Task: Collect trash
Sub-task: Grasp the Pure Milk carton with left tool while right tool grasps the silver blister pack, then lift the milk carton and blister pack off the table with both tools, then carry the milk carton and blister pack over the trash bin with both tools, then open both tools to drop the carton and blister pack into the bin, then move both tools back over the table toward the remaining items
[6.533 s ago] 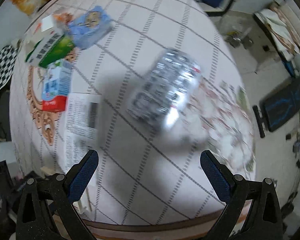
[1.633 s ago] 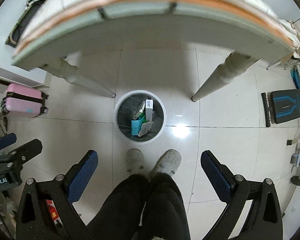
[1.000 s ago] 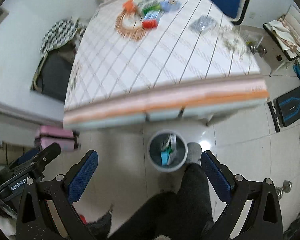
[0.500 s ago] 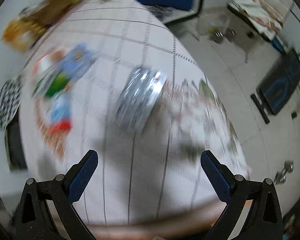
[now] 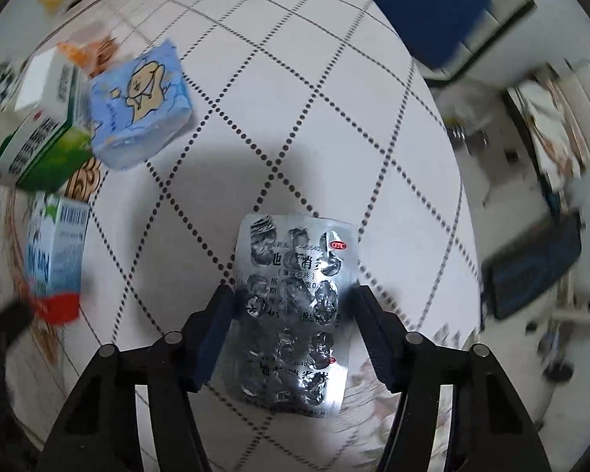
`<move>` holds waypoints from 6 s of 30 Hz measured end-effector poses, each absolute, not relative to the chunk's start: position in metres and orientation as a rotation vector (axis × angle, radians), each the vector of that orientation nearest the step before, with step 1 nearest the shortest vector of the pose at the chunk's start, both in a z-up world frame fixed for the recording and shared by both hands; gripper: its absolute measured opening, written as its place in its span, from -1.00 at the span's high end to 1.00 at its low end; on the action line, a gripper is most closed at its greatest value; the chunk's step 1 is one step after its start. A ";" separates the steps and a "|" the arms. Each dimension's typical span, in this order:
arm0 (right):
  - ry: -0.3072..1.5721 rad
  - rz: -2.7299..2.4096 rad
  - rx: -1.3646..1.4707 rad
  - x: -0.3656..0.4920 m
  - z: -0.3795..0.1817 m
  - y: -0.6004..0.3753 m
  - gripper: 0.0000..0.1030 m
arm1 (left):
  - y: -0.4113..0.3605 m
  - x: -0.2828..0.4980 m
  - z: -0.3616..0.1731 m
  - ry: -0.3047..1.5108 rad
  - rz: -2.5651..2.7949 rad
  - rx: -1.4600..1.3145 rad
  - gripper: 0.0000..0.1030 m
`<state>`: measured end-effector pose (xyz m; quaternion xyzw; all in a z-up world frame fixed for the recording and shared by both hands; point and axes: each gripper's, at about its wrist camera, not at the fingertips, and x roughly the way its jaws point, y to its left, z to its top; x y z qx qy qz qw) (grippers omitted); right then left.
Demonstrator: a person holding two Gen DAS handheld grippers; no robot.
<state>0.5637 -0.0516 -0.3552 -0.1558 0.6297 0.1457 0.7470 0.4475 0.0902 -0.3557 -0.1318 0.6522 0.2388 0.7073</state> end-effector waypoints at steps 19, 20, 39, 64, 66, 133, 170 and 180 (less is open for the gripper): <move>1.489 0.450 -0.159 0.586 -0.359 -0.081 0.08 | 0.068 0.428 -0.386 1.514 0.520 -0.487 0.03; 1.489 0.458 -0.142 0.584 -0.358 -0.083 0.08 | 0.069 0.428 -0.385 1.506 0.527 -0.506 0.03; 1.440 0.385 -0.275 0.530 -0.360 -0.051 -0.48 | 0.065 0.404 -0.379 1.472 0.628 -0.456 0.03; 1.190 0.486 -0.275 0.438 -0.252 -0.077 -0.25 | 0.046 0.311 -0.267 1.203 0.525 -0.441 0.04; 1.162 0.493 -0.247 0.415 -0.234 -0.082 -0.25 | 0.041 0.292 -0.256 1.171 0.497 -0.440 0.04; 1.597 0.417 -0.344 0.096 -0.676 -0.187 -0.97 | -0.010 0.000 -0.611 1.551 0.487 -0.484 -0.91; 1.336 0.508 -0.139 0.152 -0.214 -0.146 -0.97 | 0.028 0.067 -0.249 1.186 0.588 -0.420 -0.91; 1.315 0.468 -0.098 0.388 -0.207 -0.083 -0.97 | 0.099 0.244 -0.232 1.158 0.690 -0.477 -1.00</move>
